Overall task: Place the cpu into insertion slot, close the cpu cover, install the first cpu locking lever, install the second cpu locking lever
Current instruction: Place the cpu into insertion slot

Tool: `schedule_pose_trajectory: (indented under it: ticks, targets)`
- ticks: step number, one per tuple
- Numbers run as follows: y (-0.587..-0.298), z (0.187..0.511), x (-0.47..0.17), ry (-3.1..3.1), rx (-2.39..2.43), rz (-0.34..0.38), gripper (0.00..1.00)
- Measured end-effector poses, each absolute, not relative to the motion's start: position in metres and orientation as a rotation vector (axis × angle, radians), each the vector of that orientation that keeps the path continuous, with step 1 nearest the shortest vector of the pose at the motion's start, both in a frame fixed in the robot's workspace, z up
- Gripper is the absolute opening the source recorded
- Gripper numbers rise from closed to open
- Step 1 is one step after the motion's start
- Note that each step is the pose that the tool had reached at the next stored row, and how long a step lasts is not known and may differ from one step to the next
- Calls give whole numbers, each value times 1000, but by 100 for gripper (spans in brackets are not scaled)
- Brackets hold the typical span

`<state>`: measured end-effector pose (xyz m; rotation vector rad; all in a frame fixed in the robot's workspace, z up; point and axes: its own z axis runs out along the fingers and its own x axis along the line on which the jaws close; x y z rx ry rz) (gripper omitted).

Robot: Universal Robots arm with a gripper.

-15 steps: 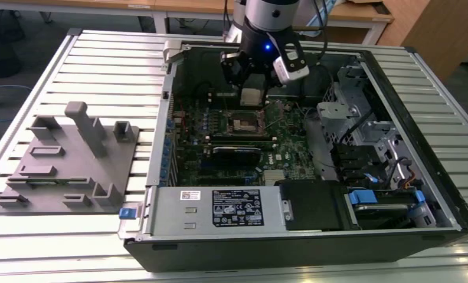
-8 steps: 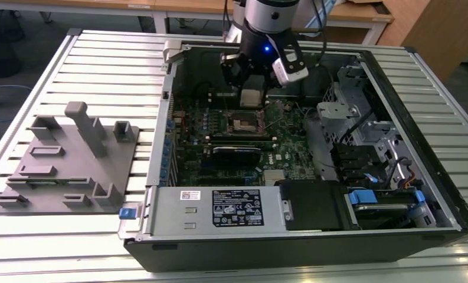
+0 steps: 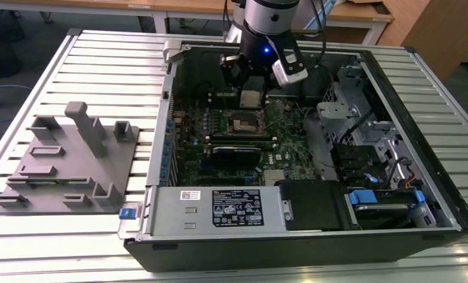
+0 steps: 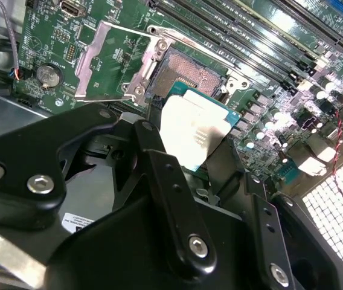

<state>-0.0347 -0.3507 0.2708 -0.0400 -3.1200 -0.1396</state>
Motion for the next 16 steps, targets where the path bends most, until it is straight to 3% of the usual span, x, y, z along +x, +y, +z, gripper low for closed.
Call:
schedule_pose_trajectory:
  ticks: [16]
  targets:
    - [-351, 270, -35, -3110, -338, -142, 54]
